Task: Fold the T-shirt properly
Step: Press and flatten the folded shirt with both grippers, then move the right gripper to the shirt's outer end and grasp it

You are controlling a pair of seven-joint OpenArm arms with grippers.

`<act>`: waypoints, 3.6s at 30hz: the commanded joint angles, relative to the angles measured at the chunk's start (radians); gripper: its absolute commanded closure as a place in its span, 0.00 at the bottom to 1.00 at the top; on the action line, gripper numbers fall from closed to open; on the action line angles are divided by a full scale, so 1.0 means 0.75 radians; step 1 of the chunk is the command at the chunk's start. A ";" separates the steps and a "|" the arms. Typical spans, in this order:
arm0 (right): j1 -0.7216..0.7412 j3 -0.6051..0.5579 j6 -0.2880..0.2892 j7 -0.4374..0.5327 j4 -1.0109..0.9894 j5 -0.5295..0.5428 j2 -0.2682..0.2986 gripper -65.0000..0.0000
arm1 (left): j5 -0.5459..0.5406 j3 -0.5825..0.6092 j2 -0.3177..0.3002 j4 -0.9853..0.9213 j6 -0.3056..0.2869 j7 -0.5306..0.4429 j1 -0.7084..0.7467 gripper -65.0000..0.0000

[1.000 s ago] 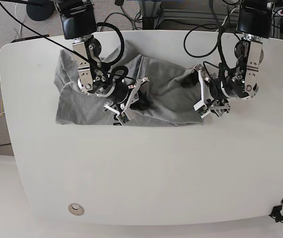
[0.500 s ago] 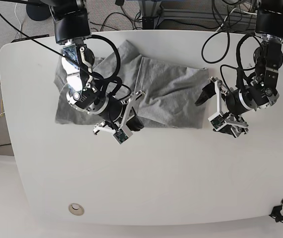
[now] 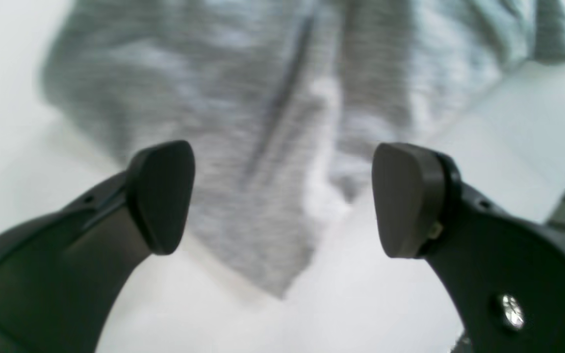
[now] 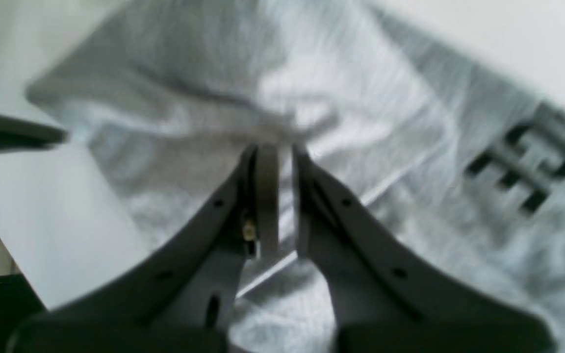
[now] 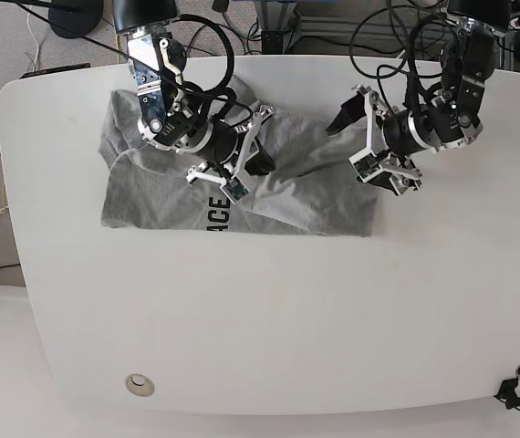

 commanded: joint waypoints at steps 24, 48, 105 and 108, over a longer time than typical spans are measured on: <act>0.160 -0.026 0.000 0.167 -0.047 0.011 0.049 0.93 | -0.015 -0.121 -0.078 -0.060 0.000 -0.036 -0.078 0.18; 0.469 -0.032 0.000 0.547 -0.841 -0.102 -0.129 0.93 | -0.015 -0.146 -0.072 -0.046 0.000 -0.033 -0.125 0.18; 0.089 1.058 0.161 -0.124 -0.389 0.336 0.250 0.24 | -0.324 -0.246 0.177 -0.539 0.000 -0.023 -0.260 0.18; 0.089 1.058 0.161 -0.124 -0.415 0.338 0.246 0.24 | -0.324 -0.246 0.177 -0.502 0.000 -0.021 -0.258 0.18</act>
